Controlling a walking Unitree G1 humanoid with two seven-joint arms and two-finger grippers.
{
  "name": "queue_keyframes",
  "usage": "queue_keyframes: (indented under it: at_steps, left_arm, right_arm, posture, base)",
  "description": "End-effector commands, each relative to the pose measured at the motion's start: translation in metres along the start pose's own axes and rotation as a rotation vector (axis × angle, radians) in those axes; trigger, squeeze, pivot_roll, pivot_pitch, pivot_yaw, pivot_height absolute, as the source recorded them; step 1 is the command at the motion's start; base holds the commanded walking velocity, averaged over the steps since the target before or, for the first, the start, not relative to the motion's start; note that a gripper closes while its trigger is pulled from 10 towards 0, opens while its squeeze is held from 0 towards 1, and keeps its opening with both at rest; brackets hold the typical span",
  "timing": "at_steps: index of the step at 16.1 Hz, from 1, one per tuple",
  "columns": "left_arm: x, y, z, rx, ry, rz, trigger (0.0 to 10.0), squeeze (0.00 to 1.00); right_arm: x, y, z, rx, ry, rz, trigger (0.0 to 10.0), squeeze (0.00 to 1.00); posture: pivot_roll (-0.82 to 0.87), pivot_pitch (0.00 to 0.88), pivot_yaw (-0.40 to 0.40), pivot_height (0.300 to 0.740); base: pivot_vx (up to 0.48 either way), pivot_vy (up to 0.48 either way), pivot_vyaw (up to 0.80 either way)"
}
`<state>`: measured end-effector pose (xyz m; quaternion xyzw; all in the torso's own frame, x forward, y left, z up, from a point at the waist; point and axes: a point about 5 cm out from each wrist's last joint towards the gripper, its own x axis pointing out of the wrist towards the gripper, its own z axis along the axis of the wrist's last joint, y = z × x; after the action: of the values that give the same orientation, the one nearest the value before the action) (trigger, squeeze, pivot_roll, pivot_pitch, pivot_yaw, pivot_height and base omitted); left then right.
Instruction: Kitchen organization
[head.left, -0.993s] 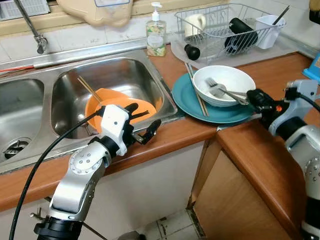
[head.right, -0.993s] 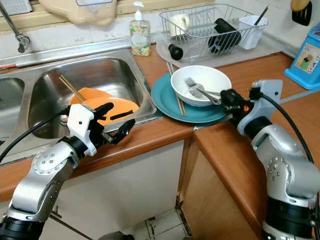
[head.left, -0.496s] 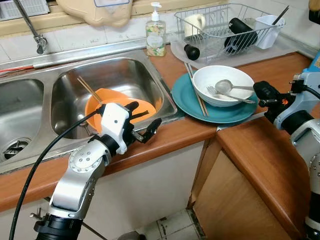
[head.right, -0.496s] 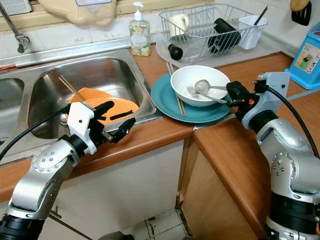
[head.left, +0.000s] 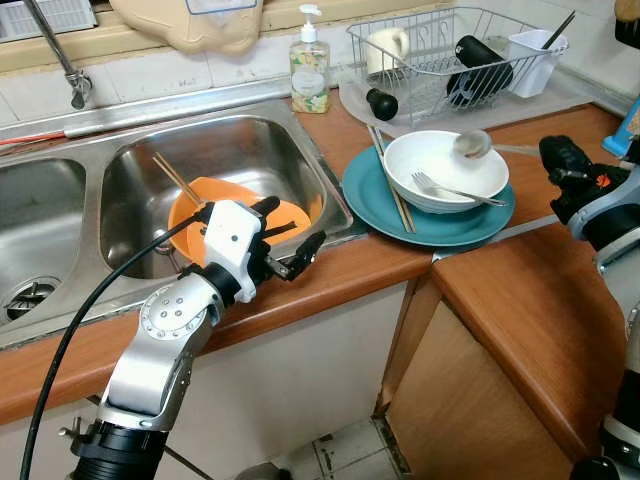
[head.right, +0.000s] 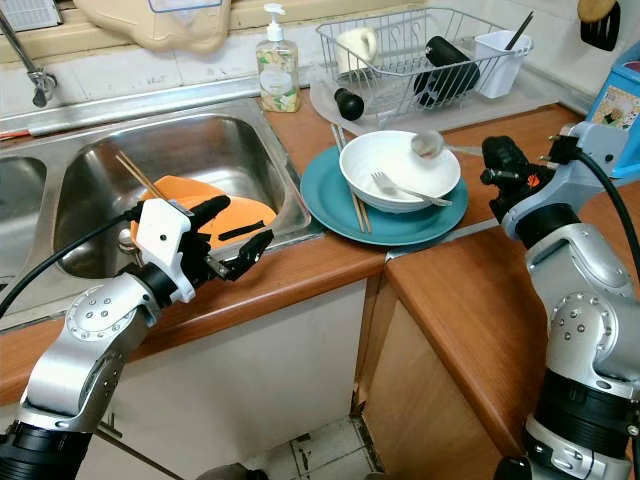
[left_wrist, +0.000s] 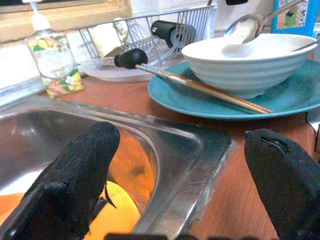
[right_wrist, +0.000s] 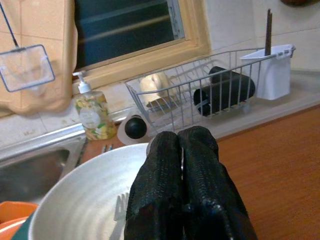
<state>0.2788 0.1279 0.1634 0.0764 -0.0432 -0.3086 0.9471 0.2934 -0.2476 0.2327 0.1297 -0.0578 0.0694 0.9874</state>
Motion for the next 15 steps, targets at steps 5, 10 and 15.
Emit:
queue_keyframes:
  at_steps: [5, 10, 15]
  left_arm:
    - [0.024, 0.003, 0.029, 0.278, -0.111, -0.049, 10.0, 0.03]
    - [0.042, 0.001, 0.041, 0.379, -0.170, -0.098, 10.0, 0.00]
    - [0.051, -0.003, 0.035, 0.405, -0.165, -0.160, 1.9, 0.00]
  right_arm:
    - [0.013, 0.064, 0.001, -0.013, 0.013, 0.273, 0.0, 0.00]
    - [0.011, 0.099, -0.007, -0.024, 0.053, 0.414, 0.0, 0.00]
    - [0.006, 0.126, -0.015, -0.011, 0.087, 0.489, 0.0, 0.00]
  posture:
    - [-0.13, 0.000, 0.059, 0.740]
    - [-0.14, 0.000, 0.063, 0.740]
    - [-0.15, 0.000, 0.070, 0.740]
  base:
    - [0.000, 0.000, 0.00]
    - [0.000, 0.000, 0.00]
    - [0.000, 0.000, 0.00]
